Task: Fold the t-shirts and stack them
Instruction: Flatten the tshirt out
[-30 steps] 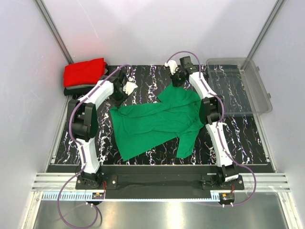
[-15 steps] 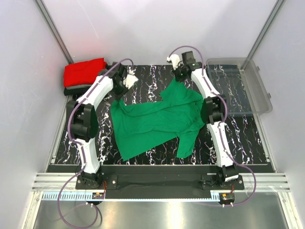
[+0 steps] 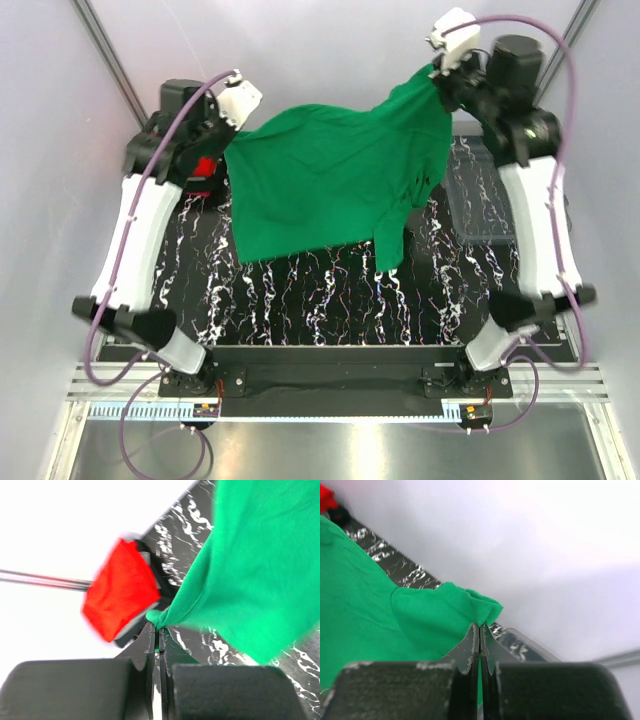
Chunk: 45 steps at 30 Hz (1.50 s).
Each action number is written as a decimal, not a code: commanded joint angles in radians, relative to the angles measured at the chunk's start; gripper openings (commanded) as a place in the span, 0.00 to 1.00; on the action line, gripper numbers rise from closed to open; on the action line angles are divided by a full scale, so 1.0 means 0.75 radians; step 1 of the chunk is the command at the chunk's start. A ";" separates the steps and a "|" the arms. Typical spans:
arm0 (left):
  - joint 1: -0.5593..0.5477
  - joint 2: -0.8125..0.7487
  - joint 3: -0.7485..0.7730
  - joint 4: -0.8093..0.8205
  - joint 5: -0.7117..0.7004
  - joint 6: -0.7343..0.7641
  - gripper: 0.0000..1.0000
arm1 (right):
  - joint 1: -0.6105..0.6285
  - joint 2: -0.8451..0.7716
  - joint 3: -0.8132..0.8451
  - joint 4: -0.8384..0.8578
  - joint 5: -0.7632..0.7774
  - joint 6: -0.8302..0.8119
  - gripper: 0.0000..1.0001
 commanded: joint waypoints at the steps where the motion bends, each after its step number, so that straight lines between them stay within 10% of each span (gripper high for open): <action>1: 0.001 -0.115 0.041 0.019 -0.059 0.028 0.00 | 0.009 -0.183 -0.139 -0.016 0.065 0.011 0.00; 13: -0.009 -0.669 -0.094 0.036 0.063 -0.068 0.00 | -0.021 -0.837 -0.348 -0.167 -0.047 0.136 0.00; 27: 0.099 -0.960 0.004 -0.003 0.229 -0.027 0.00 | -0.140 -0.828 0.289 -0.282 -0.055 0.136 0.00; 45: 0.105 -0.575 -0.990 0.248 0.117 0.155 0.00 | -0.140 -0.595 -1.098 0.427 -0.207 0.030 0.00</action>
